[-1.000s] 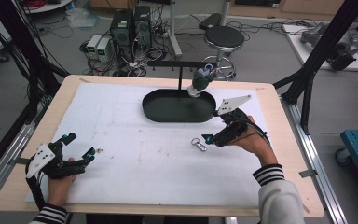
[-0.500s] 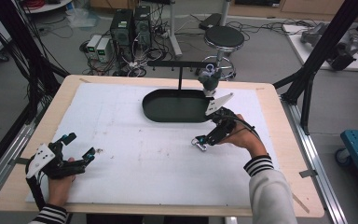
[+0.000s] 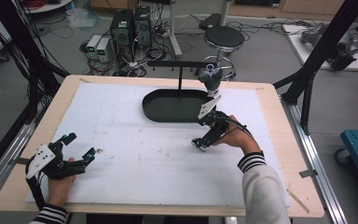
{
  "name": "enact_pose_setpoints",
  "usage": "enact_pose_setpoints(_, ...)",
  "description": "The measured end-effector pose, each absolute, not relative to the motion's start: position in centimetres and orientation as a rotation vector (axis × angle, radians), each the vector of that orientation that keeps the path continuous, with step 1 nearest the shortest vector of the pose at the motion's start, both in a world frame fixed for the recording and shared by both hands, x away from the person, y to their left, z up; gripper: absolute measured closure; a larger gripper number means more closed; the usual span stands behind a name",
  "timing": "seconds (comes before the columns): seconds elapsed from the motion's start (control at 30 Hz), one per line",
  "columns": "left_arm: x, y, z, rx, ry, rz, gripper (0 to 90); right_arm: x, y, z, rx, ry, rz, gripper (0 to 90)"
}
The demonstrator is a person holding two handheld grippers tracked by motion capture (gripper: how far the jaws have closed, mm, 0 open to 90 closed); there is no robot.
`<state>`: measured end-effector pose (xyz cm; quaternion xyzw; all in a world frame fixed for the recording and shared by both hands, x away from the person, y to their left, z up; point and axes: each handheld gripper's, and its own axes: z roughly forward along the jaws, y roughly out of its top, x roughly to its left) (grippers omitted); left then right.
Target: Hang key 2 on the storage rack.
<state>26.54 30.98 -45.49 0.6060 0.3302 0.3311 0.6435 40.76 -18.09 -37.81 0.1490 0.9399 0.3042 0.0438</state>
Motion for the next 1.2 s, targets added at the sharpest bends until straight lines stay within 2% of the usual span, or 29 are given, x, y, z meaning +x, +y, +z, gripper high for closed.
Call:
enact_pose_setpoints(0.2,26.5,31.0,-45.5,1.378,0.752,0.753,5.3,41.1,-17.8,-38.5,0.437,2.904,0.873,19.3)
enact_pose_setpoints(0.37,26.5,31.0,-45.5,1.379,0.751,0.754,5.3,41.1,-17.5,-38.8,0.375,2.915,0.807,33.4)
enact_pose_setpoints(0.47,26.5,31.0,-45.5,1.379,0.751,0.755,5.3,41.1,-17.4,-39.0,0.349,2.916,0.774,38.1)
enact_pose_setpoints(1.03,26.5,31.0,-45.5,1.378,0.751,0.756,5.3,41.6,-17.1,-40.1,0.34,2.94,0.676,56.8)
enact_pose_setpoints(1.2,26.5,31.0,-45.5,1.379,0.751,0.755,5.3,41.7,-17.1,-40.2,0.336,2.928,0.672,66.0)
